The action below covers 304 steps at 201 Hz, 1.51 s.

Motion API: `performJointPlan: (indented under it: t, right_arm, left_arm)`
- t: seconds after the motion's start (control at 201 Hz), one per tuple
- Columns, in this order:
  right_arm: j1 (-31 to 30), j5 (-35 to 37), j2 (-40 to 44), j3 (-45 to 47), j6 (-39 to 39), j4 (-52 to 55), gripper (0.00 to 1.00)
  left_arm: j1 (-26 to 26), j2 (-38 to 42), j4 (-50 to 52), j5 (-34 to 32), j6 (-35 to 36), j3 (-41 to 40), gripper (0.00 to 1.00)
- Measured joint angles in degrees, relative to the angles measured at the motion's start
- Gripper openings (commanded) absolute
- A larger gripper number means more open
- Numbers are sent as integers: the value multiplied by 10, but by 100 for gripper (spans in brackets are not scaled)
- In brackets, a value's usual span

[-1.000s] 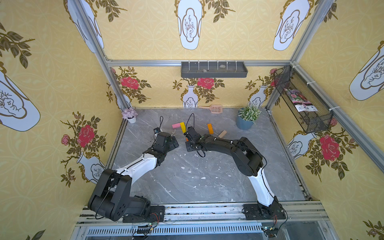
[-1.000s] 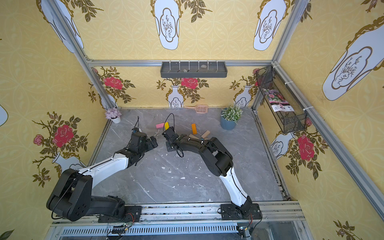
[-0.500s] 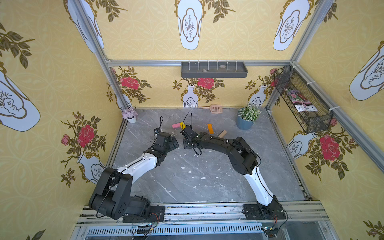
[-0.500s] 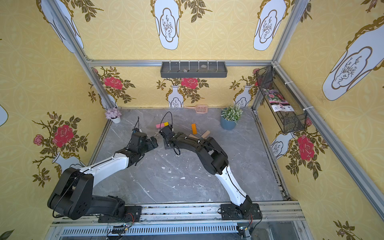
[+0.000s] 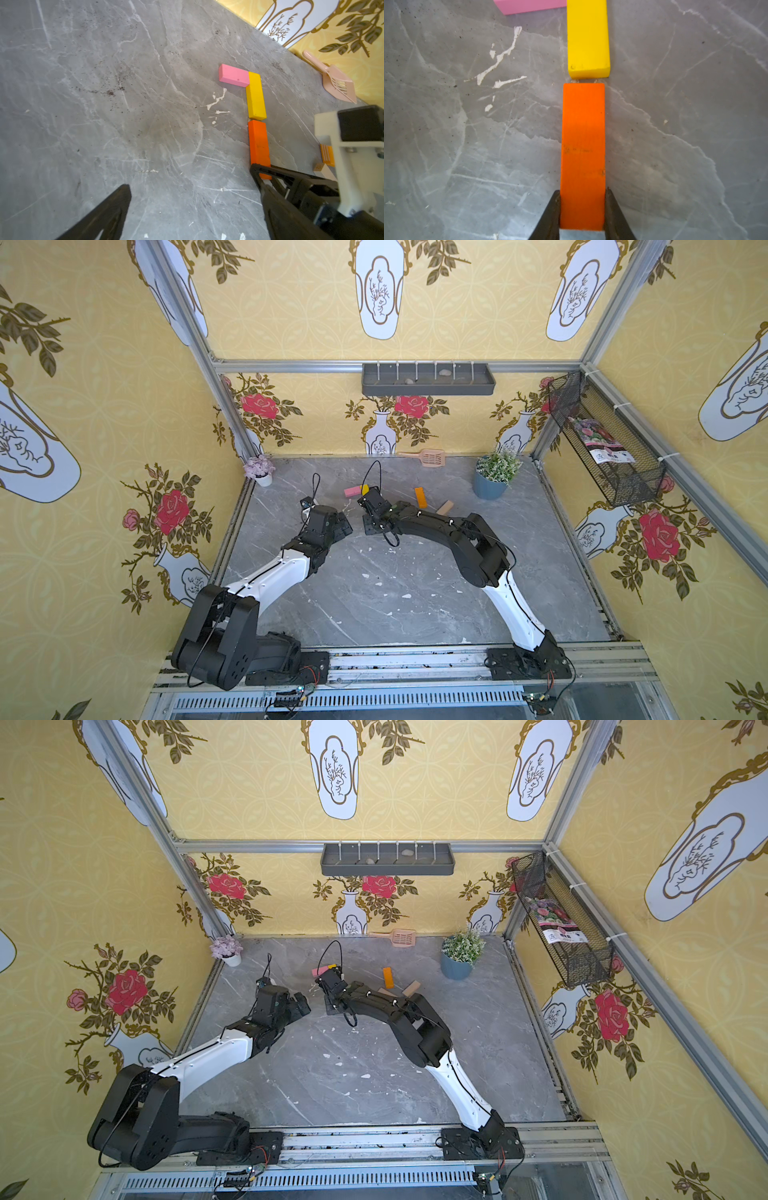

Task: Assemble a giraffe with building blocks
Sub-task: Assemble the building block at the center of the board.

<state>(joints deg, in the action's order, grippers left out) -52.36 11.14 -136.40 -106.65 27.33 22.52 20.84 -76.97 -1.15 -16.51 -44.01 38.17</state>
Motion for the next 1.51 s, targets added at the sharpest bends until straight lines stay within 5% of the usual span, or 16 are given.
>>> performJointPlan:
  t: [0.976,1.14,1.235,1.514]
  right_arm:
    - [3,-7,-12,-18,-4,0,19]
    - [3,-8,-13,-23,-3,3,47]
    - [2,-10,-13,-23,-3,4,55]
    - [2,2,56,27,-1,29,59]
  left_arm:
    - [-7,4,3,-8,-10,-2,99]
    - [-7,4,3,-8,-10,-2,99]
    - [-7,5,3,-8,-10,-2,99]
    - [-7,14,0,-2,0,-4,99]
